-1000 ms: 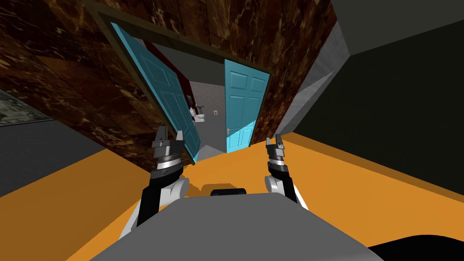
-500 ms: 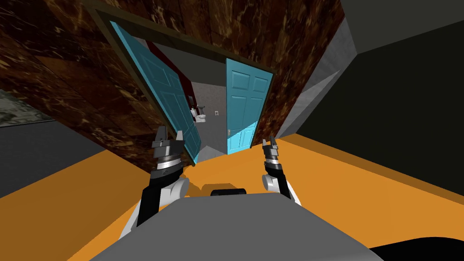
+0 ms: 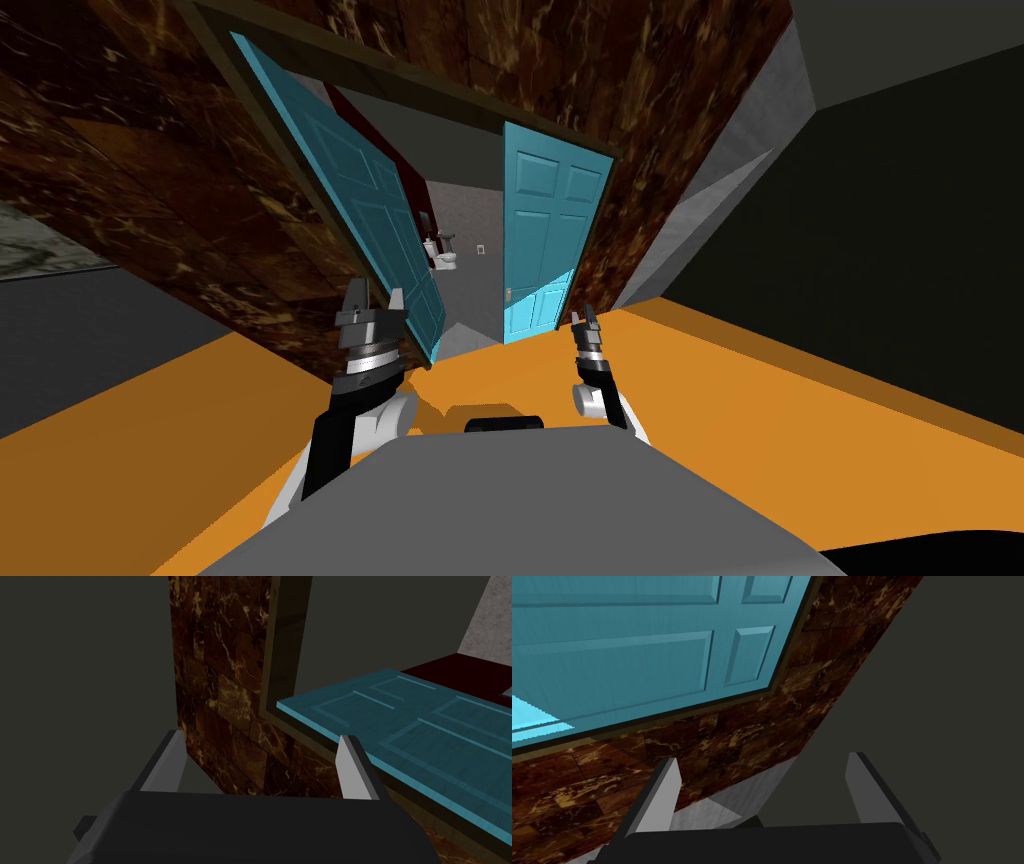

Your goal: Push the door open

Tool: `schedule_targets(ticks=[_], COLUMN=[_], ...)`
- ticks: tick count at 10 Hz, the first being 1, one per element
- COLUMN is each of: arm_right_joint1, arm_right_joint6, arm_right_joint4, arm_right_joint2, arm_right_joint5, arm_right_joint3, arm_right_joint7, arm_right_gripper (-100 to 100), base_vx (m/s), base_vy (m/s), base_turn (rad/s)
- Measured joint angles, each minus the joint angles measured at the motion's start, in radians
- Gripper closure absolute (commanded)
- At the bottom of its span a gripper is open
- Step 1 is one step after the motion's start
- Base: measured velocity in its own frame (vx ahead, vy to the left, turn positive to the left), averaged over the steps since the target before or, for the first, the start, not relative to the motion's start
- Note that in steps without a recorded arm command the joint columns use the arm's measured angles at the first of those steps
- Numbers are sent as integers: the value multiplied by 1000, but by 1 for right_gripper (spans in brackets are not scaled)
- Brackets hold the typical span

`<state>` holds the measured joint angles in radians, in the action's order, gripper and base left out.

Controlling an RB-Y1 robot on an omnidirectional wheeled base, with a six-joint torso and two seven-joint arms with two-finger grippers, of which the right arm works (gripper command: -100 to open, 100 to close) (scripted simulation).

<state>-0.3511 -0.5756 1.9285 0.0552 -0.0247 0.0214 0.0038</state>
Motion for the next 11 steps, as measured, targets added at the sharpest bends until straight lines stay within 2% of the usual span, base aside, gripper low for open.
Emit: schedule_targets(ticks=[2,9,11], arm_right_joint1=[29,89,119], arm_right_joint6=[-7,-46,-51], arm_right_joint4=[-64,-245,-301], arm_right_joint2=[10,21,27], arm_right_joint5=[-3,-2,-3], arm_right_joint3=[-3,-25,-30], arm_right_joint7=[-7,-20,-25], arm_right_gripper=[-100,-100,-100], base_vx=[91,70,79], base_vy=[22,7,11], base_turn=[56,37,41])
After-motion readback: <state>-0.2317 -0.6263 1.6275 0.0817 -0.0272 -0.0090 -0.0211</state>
